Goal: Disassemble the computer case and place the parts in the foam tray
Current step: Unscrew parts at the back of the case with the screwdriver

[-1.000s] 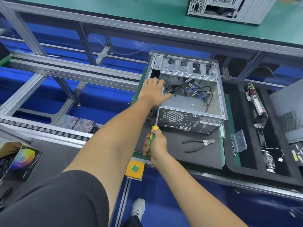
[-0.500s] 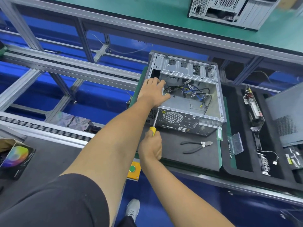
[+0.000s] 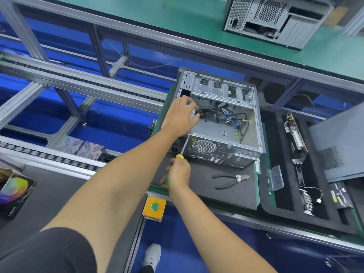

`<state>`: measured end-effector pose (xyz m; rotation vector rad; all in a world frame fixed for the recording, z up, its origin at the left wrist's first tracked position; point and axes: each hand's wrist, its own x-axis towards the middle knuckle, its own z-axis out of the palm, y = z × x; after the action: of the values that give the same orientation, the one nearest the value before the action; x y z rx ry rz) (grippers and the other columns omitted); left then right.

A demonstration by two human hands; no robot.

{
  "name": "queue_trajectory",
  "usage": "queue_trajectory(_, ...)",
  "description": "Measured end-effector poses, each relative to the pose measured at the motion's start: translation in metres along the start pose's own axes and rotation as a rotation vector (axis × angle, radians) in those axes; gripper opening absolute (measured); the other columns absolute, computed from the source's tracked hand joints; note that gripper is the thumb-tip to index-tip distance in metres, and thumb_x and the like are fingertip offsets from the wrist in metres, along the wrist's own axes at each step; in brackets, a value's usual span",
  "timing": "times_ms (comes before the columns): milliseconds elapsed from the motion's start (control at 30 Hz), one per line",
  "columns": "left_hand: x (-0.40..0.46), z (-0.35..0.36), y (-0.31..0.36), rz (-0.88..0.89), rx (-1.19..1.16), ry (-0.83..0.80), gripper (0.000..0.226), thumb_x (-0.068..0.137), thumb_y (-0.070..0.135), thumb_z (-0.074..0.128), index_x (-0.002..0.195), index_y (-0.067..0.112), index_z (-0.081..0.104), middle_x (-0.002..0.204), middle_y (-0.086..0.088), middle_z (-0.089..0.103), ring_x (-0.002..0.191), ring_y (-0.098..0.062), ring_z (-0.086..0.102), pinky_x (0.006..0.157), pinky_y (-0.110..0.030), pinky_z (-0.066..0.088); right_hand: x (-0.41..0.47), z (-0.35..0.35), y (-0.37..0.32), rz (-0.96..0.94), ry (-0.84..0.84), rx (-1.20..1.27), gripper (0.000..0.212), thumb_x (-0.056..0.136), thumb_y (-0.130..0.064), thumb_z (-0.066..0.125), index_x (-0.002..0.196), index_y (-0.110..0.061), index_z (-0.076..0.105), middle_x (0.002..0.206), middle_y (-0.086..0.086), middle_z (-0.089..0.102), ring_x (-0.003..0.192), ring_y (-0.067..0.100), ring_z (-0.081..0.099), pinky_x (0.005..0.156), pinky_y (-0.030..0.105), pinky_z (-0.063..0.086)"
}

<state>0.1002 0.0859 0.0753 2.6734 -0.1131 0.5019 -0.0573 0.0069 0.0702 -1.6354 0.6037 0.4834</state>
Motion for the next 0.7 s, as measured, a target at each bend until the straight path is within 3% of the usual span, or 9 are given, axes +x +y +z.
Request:
queue_trajectory(67,-0.027,-0.005,0.009,-0.116,-0.163,0.229,0.018,0.096,0.035,0.058,0.11,0.029,0.067,0.123,0.002,0.049,0.117,-0.018,0.042,0.105,-0.034,0.031,0.002,-0.004,0.0,0.016,-0.024,0.029,0.016,0.095,-0.024,0.043,0.093,-0.016,0.056,0.066,0.001,0.059,0.036,0.024,0.054,0.055,0.033,0.044)
queue_trajectory(133,-0.06,-0.008,0.019,-0.297,-0.325,0.322,0.016,0.094,0.033,0.058,0.109,0.031,0.065,0.119,0.004,0.043,0.11,-0.014,0.035,0.097,-0.03,0.025,0.004,-0.007,0.001,0.006,-0.027,0.046,0.021,0.098,-0.026,0.042,0.093,-0.014,0.059,0.069,0.003,0.062,0.047,0.025,0.061,0.054,0.03,0.045)
queue_trajectory(200,-0.091,-0.014,0.029,-0.532,-0.467,0.246,0.015,0.096,0.036,0.058,0.111,0.032,0.059,0.117,0.002,0.039,0.108,-0.015,0.033,0.095,-0.033,0.026,0.006,-0.007,0.002,-0.046,0.0,-0.012,0.028,0.101,-0.028,0.039,0.089,-0.015,0.061,0.082,0.007,0.066,0.074,0.029,0.066,0.07,0.035,0.051)
queue_trajectory(333,-0.156,-0.023,0.05,-1.14,-0.738,0.072,0.022,0.101,0.044,0.051,0.101,0.022,0.047,0.116,-0.007,0.042,0.113,-0.029,0.044,0.09,-0.039,0.034,0.011,-0.009,0.002,-0.108,0.029,-0.229,0.029,0.099,-0.031,0.043,0.079,-0.03,0.064,0.111,0.001,0.064,0.111,0.031,0.057,0.103,0.045,0.04)
queue_trajectory(400,-0.183,-0.026,0.067,-1.282,-0.971,-0.03,0.031,0.103,0.05,0.045,0.105,0.019,0.048,0.113,-0.009,0.052,0.096,-0.023,0.057,0.079,-0.038,0.044,0.018,-0.013,0.0,-0.083,0.031,-0.314,0.025,0.097,-0.031,0.049,0.074,-0.037,0.059,0.115,0.002,0.051,0.121,0.031,0.045,0.109,0.046,0.033)
queue_trajectory(467,-0.194,-0.027,0.079,-1.211,-1.042,-0.083,0.036,0.105,0.049,0.042,0.104,0.014,0.051,0.093,-0.005,0.064,0.079,-0.017,0.063,0.066,-0.034,0.05,0.024,-0.017,0.001,-0.078,-0.01,-0.374,0.015,0.095,-0.033,0.051,0.084,-0.034,0.061,0.12,0.004,0.049,0.122,0.03,0.039,0.108,0.044,0.032)
queue_trajectory(567,-0.192,-0.023,0.083,-1.026,-0.897,0.002,0.036,0.108,0.039,0.042,0.09,0.01,0.049,0.075,0.0,0.056,0.076,-0.022,0.054,0.067,-0.037,0.039,0.029,-0.026,-0.001,-0.199,0.067,-0.419,0.016,0.092,-0.039,0.056,0.101,-0.026,0.057,0.117,0.002,0.04,0.121,0.029,0.035,0.097,0.038,0.026)
queue_trajectory(700,-0.195,-0.021,0.08,-0.864,-0.88,-0.033,0.034,0.102,0.045,0.056,0.092,0.014,0.047,0.072,0.001,0.052,0.067,-0.016,0.049,0.067,-0.038,0.04,0.041,-0.049,-0.055,-0.8,0.347,-0.35,0.047,0.077,-0.042,0.055,0.118,-0.021,0.051,0.118,-0.001,0.037,0.118,0.019,0.037,0.093,0.032,0.022)
